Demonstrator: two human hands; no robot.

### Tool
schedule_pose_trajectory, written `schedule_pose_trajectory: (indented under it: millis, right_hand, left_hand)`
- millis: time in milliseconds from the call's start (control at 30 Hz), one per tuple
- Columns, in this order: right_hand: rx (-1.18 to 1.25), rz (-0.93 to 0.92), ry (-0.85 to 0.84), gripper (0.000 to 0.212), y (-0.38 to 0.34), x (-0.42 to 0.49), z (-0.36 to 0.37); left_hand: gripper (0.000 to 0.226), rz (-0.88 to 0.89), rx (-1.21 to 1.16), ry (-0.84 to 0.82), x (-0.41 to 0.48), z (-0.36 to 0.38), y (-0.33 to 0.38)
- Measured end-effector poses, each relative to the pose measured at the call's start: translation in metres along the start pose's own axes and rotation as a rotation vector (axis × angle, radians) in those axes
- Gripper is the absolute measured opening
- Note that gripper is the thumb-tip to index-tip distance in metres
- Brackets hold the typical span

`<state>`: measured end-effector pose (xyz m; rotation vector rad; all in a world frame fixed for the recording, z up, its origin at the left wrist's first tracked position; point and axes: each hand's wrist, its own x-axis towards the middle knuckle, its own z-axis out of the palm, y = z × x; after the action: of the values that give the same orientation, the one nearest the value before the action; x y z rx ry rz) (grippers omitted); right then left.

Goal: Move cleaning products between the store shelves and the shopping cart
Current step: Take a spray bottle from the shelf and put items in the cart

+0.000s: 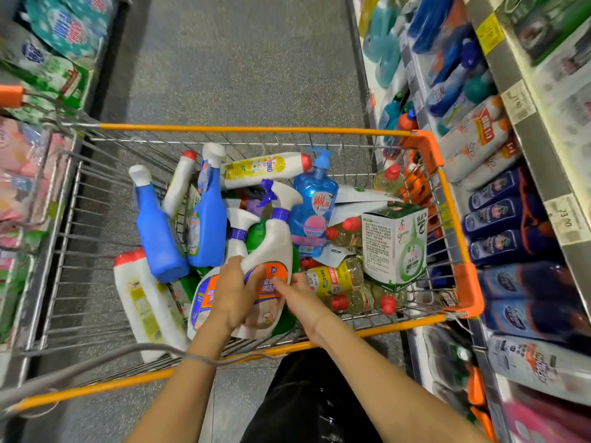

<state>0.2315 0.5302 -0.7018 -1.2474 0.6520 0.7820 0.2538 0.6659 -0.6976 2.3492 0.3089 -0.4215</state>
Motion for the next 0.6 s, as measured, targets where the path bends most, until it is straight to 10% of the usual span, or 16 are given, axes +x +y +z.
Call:
schedule_pose_trajectory:
  millis: [600]
  right_hand:
    - [0.309,-0.659,0.192,0.028,-0.107,-0.140,-0.102]
  left_hand:
    - [0.071,0.200,-0.773,-0.255,-0.042,-0.014,0.196]
